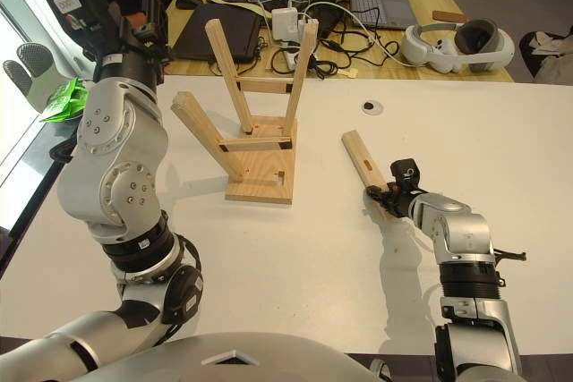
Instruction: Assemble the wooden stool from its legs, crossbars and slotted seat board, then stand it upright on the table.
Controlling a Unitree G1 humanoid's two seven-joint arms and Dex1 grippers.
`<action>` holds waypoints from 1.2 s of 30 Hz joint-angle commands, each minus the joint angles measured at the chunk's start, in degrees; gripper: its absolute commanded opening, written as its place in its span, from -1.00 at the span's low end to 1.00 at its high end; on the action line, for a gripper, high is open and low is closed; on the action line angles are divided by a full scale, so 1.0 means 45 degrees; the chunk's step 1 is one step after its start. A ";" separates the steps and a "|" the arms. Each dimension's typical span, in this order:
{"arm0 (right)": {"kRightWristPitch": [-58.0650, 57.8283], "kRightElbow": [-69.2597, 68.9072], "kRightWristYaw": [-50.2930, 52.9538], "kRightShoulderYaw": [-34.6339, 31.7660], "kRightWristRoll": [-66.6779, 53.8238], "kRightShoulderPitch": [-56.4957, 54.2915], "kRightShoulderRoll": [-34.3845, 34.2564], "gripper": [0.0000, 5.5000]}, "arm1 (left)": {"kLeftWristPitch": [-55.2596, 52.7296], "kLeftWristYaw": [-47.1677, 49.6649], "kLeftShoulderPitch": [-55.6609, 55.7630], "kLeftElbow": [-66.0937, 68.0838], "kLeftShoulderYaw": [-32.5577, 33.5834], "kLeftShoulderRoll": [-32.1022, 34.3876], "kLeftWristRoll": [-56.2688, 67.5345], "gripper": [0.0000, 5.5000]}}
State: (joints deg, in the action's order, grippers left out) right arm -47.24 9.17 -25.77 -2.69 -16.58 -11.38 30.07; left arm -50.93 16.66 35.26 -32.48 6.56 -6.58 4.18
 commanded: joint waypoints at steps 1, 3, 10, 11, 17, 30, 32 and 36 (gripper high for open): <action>-0.0115 0.1163 0.0125 0.0419 0.0375 0.0551 -0.0503 -0.26 | -0.0183 -0.0052 0.0212 0.0096 -0.0020 0.0049 -0.0089 0.04; 0.0473 0.1386 0.0418 0.0103 0.0450 0.0300 -0.0618 -0.26 | -0.0163 -0.0060 0.0230 0.0127 -0.0005 0.0051 -0.0082 0.04; 0.2029 0.1738 0.0983 -0.0594 0.0504 -0.0447 -0.0981 -0.26 | -0.0093 -0.0085 0.0322 0.0246 0.0038 0.0096 -0.0081 0.04; 0.2147 0.1779 0.1016 -0.0659 0.0513 -0.0554 -0.1008 -0.26 | -0.0087 -0.0085 0.0326 0.0251 0.0039 0.0098 -0.0084 0.04; 0.2908 0.1676 0.1344 -0.1094 0.0535 -0.1320 -0.1162 -0.26 | -0.0059 -0.0096 0.0384 0.0280 0.0050 0.0117 -0.0091 0.04; 0.3757 -0.0395 0.2052 -0.1759 0.0268 -0.3502 -0.1831 -0.26 | 0.0114 -0.0262 0.1109 0.0804 0.0434 0.0110 0.0199 0.04; 0.4194 -0.0905 0.1968 -0.1705 0.0288 -0.3820 -0.1881 -0.26 | 0.0052 -0.0412 0.1644 0.1217 0.0927 -0.0037 0.0701 0.04; 0.5175 -0.1666 0.1614 -0.1807 0.0131 -0.4134 -0.1931 -0.26 | -0.0311 -0.0847 0.3097 0.2452 0.2294 0.0018 0.2268 0.04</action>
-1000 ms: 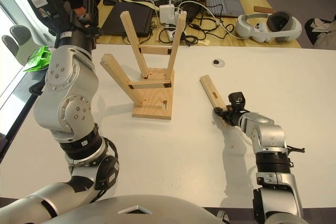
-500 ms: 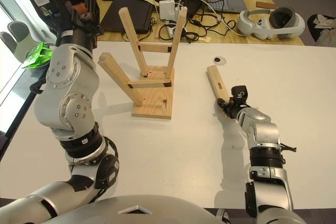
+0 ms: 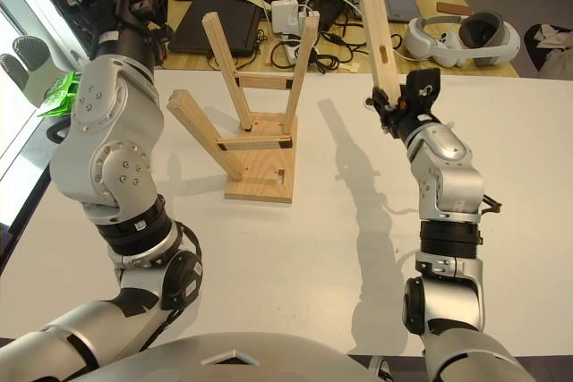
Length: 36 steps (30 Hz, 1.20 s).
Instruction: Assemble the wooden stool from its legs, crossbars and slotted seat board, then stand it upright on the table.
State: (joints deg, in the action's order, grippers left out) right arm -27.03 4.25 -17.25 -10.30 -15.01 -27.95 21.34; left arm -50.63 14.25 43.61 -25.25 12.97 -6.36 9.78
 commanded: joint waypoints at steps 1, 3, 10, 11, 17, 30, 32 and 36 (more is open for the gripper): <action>0.0894 -0.0742 -0.0414 -0.0146 -0.0318 -0.0452 -0.0003 -0.26 | -0.0553 -0.0505 0.1652 0.1196 0.1210 0.0060 0.1521 0.04; 0.1172 -0.1006 -0.0613 -0.0160 -0.0448 -0.0444 -0.0042 -0.26 | -0.0871 -0.0815 0.2360 0.1844 0.1810 0.0258 0.2456 0.04; 0.1714 -0.1669 -0.1069 0.0020 -0.0834 -0.0471 -0.0185 -0.26 | -0.2036 -0.1262 0.3737 0.2898 0.2842 0.0304 0.5285 0.04; 0.1756 -0.1712 -0.1127 0.0069 -0.0843 -0.0485 -0.0195 -0.26 | -0.2125 -0.1224 0.3750 0.2860 0.2806 0.0279 0.5507 0.04; 0.1923 -0.1883 -0.1256 0.0315 -0.0900 -0.0455 -0.0276 -0.26 | -0.2262 -0.0688 0.3550 0.2720 0.2806 0.0144 0.6345 0.04; 0.2109 -0.2064 -0.1497 0.0677 -0.0873 -0.0366 -0.0464 -0.26 | -0.2182 0.0026 0.3216 0.2596 0.2402 0.0204 0.7265 0.04; 0.2133 -0.2056 -0.1551 0.0694 -0.0859 -0.0375 -0.0466 -0.26 | -0.2150 0.0069 0.3204 0.2613 0.2359 0.0235 0.7345 0.04; 0.2197 -0.2026 -0.1657 0.0724 -0.0829 -0.0367 -0.0476 -0.26 | -0.2105 0.0198 0.3132 0.2622 0.2310 0.0239 0.7500 0.04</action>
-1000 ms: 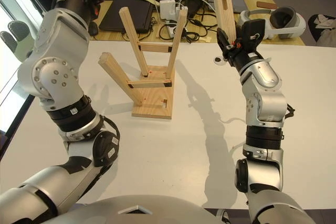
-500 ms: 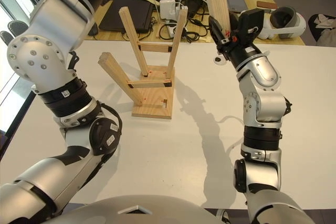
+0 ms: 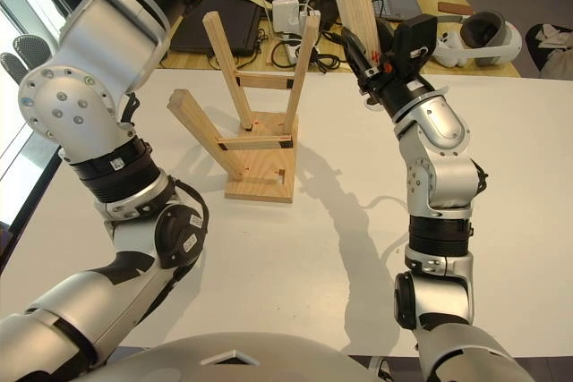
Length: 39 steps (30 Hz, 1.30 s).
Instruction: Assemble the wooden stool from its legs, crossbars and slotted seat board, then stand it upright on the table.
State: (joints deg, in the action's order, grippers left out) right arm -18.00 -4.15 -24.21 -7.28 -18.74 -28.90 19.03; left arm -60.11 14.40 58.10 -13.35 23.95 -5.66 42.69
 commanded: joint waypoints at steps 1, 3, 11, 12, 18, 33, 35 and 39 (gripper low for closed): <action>0.0212 -0.0161 -0.0127 0.0060 0.0002 -0.0137 0.0038 -0.26 | 0.0017 0.0193 -0.0117 -0.0026 -0.0146 0.0066 0.0238 0.04; 0.0281 -0.0183 -0.0158 0.0083 0.0015 -0.0075 0.0057 -0.26 | 0.0002 0.0270 -0.0195 -0.0066 -0.0122 -0.0053 0.0464 0.04; 0.0775 0.0180 -0.0242 0.0181 0.0129 -0.0427 0.0005 -0.26 | -0.0321 0.0740 -0.0162 0.0333 0.0495 -0.0307 0.2789 0.04; 0.0831 0.0206 -0.0243 0.0221 0.0135 -0.0470 -0.0024 -0.26 | -0.0310 0.0812 -0.0162 0.0373 0.0475 -0.0277 0.2997 0.04; 0.1048 0.0141 -0.0238 0.0491 0.0144 -0.0519 -0.0265 -0.26 | -0.0325 0.1093 -0.0438 0.0374 0.0101 -0.0121 0.3924 0.04; 0.1205 0.0226 -0.0196 0.0624 0.0159 -0.0591 -0.0325 -0.26 | 0.0147 0.1621 -0.0515 0.0620 -0.0391 0.0536 0.4932 0.04; 0.1219 0.0238 -0.0191 0.0622 0.0157 -0.0603 -0.0331 -0.26 | 0.0206 0.1676 -0.0532 0.0625 -0.0454 0.0603 0.5024 0.04; 0.1192 0.0194 -0.0080 0.0623 0.0101 -0.0643 -0.0466 -0.26 | 0.0332 0.1750 -0.0602 0.0657 -0.0635 0.0660 0.5221 0.04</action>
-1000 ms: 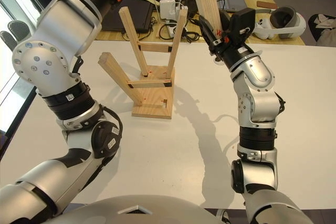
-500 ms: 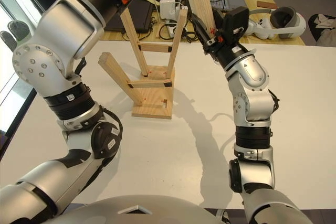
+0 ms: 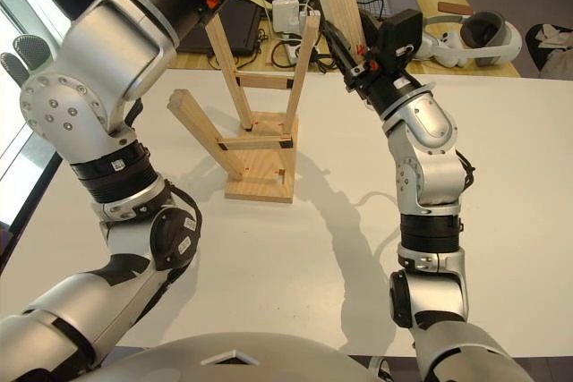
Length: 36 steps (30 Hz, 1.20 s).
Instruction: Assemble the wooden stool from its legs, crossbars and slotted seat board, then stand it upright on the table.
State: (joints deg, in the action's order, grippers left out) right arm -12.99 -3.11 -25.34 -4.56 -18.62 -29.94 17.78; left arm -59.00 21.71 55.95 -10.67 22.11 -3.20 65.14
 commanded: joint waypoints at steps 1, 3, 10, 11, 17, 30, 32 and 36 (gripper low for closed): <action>0.0040 -0.0095 0.0262 0.0035 0.0034 -0.0426 -0.0306 -0.26 | 0.0108 0.0155 -0.0156 0.0070 -0.0256 0.0083 0.0352 0.04; -0.0050 -0.0212 0.0393 0.0091 -0.0031 -0.0458 -0.0516 -0.26 | 0.0137 0.0241 -0.0187 0.0061 -0.0290 0.0040 0.0624 0.04; -0.0225 -0.0401 0.0402 0.0254 -0.0263 -0.0580 -0.0992 -0.26 | 0.0405 0.0262 -0.0236 0.0222 -0.0491 0.0082 0.1729 0.04; -0.0233 -0.0409 0.0390 0.0260 -0.0273 -0.0595 -0.1009 -0.26 | 0.0463 0.0270 -0.0244 0.0226 -0.0531 0.0127 0.1830 0.04; -0.0291 -0.0468 0.0373 0.0261 -0.0293 -0.0617 -0.1037 -0.26 | 0.0597 0.0419 -0.0351 0.0228 -0.0898 0.0474 0.2041 0.30; -0.0316 -0.0515 0.0388 0.0221 -0.0306 -0.0653 -0.1093 -0.26 | 0.0812 0.0513 -0.0401 0.0266 -0.1357 0.0939 0.2264 0.30; -0.0321 -0.0514 0.0388 0.0199 -0.0302 -0.0669 -0.1101 -0.26 | 0.0838 0.0542 -0.0404 0.0257 -0.1392 0.0984 0.2300 0.30; -0.0319 -0.0503 0.0382 0.0175 -0.0303 -0.0694 -0.1093 -0.26 | 0.0896 0.0555 -0.0420 0.0253 -0.1454 0.1044 0.2338 0.30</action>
State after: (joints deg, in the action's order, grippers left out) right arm -13.93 -4.50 -23.50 -3.52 -19.38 -31.58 12.74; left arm -55.17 23.62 54.38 -9.93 16.03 0.85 74.99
